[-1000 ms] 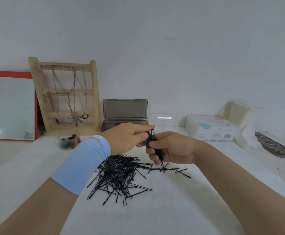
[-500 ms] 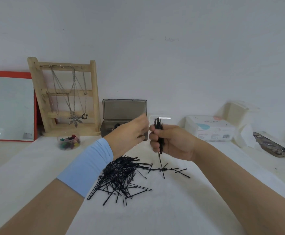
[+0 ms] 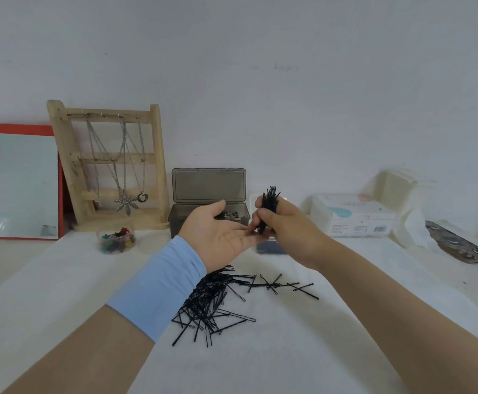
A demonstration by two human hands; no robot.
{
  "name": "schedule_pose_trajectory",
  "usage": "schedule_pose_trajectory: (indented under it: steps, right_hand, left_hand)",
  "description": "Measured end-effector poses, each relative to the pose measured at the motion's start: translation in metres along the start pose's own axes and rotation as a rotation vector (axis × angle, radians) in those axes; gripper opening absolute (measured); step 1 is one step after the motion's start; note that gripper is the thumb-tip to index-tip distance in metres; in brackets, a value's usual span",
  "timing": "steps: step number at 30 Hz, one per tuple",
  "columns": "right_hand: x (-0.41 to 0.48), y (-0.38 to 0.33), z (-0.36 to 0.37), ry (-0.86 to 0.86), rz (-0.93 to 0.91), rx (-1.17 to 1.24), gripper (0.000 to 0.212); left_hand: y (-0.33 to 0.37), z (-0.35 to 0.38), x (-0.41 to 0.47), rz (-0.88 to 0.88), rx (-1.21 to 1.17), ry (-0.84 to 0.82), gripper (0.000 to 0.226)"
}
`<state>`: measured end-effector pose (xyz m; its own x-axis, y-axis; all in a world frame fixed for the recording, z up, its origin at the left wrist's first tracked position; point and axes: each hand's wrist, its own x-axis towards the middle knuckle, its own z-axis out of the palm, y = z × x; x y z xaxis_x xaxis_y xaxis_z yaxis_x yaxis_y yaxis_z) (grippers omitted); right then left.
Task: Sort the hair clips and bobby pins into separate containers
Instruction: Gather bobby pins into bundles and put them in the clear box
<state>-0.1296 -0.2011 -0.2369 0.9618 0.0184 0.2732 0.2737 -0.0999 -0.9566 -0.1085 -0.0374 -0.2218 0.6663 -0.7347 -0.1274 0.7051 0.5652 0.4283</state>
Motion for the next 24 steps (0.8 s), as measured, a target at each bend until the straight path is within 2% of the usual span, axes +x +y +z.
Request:
schedule_pose_trajectory:
  steps: [2, 4, 6, 7, 10, 12, 14, 16, 18, 21, 24]
  right_hand:
    - [-0.002, 0.001, 0.001, -0.018, 0.025, 0.021, 0.021]
    - [-0.002, -0.001, 0.001, -0.015, 0.012, 0.083, 0.02]
    - [-0.001, -0.005, -0.002, -0.013, -0.001, 0.161, 0.019]
    - [-0.001, -0.007, -0.004, -0.028, 0.01, 0.204, 0.019]
    - [-0.003, -0.008, -0.008, -0.146, 0.134, 0.31, 0.022]
    - [-0.004, -0.006, -0.008, -0.235, 0.2, 0.3, 0.024]
    - [-0.004, -0.004, -0.007, -0.301, 0.217, 0.271, 0.021]
    - [-0.003, -0.004, -0.009, -0.329, 0.218, 0.247, 0.017]
    - [-0.003, -0.004, -0.014, -0.33, 0.24, 0.202, 0.018]
    - [0.001, -0.005, -0.026, -0.284, 0.29, 0.086, 0.021]
    - [0.018, -0.014, -0.037, -0.174, 0.242, -0.296, 0.021]
  left_hand:
    - [0.002, -0.003, 0.002, 0.003, -0.029, 0.003, 0.082]
    - [0.004, -0.003, 0.002, -0.029, 0.113, 0.039, 0.082]
    - [0.006, -0.002, 0.001, -0.017, 0.442, 0.167, 0.074]
    - [0.008, 0.0, 0.0, 0.043, 0.628, 0.239, 0.064]
    - [0.016, 0.009, -0.003, 0.37, 1.096, 0.324, 0.044]
    - [0.02, 0.016, -0.006, 0.525, 1.366, 0.28, 0.036]
    - [0.016, 0.02, -0.006, 0.506, 1.601, 0.178, 0.031]
    - [0.008, 0.02, -0.003, 0.466, 1.774, 0.046, 0.04]
    - [0.008, 0.021, 0.001, 0.492, 1.877, 0.01, 0.043]
    - [0.016, 0.025, 0.008, 0.514, 1.849, 0.011, 0.039]
    - [0.021, 0.021, 0.02, 0.555, 1.897, 0.066, 0.04]
